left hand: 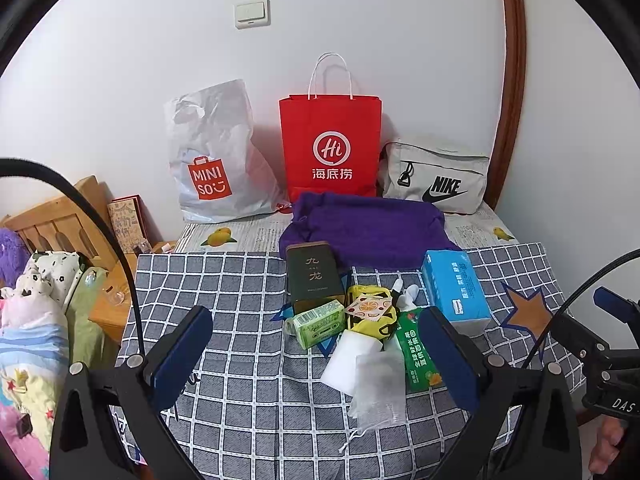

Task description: Organize soft objects

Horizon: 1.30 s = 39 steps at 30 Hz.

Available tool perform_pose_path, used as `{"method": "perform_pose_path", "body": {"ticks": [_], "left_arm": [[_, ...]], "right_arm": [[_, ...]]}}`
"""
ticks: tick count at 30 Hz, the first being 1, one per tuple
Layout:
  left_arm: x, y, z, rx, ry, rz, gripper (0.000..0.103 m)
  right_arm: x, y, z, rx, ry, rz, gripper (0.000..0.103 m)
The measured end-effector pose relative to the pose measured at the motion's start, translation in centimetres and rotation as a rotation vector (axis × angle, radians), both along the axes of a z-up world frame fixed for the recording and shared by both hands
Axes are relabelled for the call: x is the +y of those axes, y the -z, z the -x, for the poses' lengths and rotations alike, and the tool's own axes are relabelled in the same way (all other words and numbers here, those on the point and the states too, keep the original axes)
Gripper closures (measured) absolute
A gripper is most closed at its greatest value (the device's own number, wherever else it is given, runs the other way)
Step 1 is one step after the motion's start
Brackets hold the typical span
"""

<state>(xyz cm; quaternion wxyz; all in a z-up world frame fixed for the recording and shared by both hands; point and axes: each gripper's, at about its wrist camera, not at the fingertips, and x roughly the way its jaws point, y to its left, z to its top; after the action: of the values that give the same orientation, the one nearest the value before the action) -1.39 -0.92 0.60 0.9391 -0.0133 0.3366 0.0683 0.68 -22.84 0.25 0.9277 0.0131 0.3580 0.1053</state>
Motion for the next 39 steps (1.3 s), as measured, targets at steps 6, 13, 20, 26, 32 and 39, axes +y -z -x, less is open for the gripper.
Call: {"method": "perform_pose_path", "body": {"ticks": [6,13,20,26,32,39], "left_arm": [[0.03,-0.01,0.00,0.000,0.002,-0.001,0.000],[0.02,-0.03,-0.05,0.001,0.000,-0.001,0.000],[0.11,0.07,0.03,0.002,0.001,0.000,0.000],[0.28,0.19,0.17,-0.006,0.011,0.000,0.000],[0.61,0.41,0.17,-0.003,0.031,0.017,0.000],[0.72,0.84,-0.23,0.007,0.034,0.032,0.000]], "right_arm": [[-0.03,-0.03,0.01,0.000,-0.001,0.000,0.000],[-0.06,-0.05,0.02,-0.002,-0.001,-0.001,0.000],[0.01,-0.04,0.03,-0.001,-0.003,-0.001,0.000],[0.14,0.14,-0.06,-0.003,-0.009,-0.002,0.000],[0.22,0.26,-0.01,-0.008,-0.016,-0.010,0.000],[0.25,0.37,0.15,-0.019,-0.027,-0.011,0.000]]}}
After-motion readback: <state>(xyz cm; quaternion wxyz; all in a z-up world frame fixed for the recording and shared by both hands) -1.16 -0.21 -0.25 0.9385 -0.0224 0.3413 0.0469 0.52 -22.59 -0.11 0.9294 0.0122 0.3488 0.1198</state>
